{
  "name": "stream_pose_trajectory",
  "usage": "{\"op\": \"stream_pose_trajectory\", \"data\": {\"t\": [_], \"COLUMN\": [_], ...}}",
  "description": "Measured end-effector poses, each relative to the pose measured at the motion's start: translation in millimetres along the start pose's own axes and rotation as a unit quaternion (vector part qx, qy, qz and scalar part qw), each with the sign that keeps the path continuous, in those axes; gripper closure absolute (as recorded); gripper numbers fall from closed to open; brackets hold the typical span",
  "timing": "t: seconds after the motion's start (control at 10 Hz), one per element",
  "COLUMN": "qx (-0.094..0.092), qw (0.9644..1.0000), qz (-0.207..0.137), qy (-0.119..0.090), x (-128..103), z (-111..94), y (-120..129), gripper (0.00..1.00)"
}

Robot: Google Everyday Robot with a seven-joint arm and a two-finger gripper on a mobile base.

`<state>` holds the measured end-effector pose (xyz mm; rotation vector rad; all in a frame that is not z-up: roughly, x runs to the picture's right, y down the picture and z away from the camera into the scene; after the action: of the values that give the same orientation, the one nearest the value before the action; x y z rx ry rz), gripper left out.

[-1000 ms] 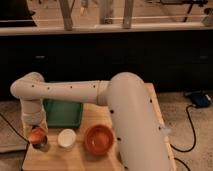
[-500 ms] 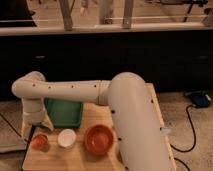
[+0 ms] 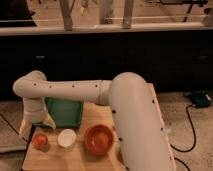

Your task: Place apple in metal cup

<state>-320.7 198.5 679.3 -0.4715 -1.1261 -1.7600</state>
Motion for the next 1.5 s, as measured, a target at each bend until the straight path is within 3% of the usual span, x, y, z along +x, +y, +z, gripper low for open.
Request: {"op": "stream_pose_trajectory", "data": {"t": [1.5], "qx": [0.009], "qw": [0.9998], "qz": [-0.017], "qy": [0.006], "x": [2.4], "z": [-2.2], "y": [0.0], "gripper": [0.2]}}
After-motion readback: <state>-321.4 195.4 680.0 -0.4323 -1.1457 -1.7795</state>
